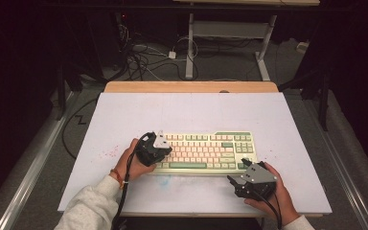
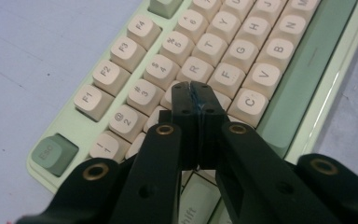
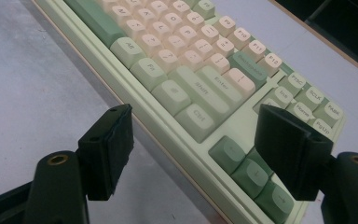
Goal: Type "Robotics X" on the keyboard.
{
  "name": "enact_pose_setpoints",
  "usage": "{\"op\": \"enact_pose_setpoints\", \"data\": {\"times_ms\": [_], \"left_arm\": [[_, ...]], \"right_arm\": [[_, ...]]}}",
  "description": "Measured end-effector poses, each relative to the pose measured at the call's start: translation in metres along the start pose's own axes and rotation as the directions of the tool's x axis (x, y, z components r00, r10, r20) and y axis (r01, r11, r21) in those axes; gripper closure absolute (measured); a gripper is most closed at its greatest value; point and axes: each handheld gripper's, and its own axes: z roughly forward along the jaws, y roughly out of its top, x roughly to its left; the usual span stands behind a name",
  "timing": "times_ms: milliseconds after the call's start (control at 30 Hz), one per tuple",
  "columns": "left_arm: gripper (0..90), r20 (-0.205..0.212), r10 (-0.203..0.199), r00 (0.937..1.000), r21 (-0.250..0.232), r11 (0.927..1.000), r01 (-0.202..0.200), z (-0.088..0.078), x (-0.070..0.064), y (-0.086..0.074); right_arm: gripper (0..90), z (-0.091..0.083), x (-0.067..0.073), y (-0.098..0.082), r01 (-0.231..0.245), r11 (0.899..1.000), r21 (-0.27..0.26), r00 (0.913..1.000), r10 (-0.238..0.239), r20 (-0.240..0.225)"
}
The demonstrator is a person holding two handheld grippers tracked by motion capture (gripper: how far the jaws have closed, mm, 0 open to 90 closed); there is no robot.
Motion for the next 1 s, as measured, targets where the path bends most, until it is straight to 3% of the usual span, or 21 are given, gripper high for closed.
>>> {"op": "enact_pose_setpoints", "data": {"times_ms": [167,333,1000], "left_arm": [[87.4,-0.01,0.005,0.9999,0.012,0.9999,-0.005,0.003,-0.001,0.0],[86.9,-0.023,0.001,0.9997,-0.016,0.9999,-0.002,-0.004,0.0,-0.001],[85.8,-0.025,0.002,0.9997,-0.047,0.9989,-0.003,-0.018,0.0,-0.003]], "right_arm": [[28.2,0.001,0.001,0.0,0.008,1.0,0.007,0.9999,-0.008,-0.006],[28.2,0.0,0.0,0.0,0.006,1.0,0.005,1.0,-0.006,-0.002],[28.3,-0.001,-0.001,0.001,0.001,1.0,-0.001,1.0,-0.001,-0.003]]}}
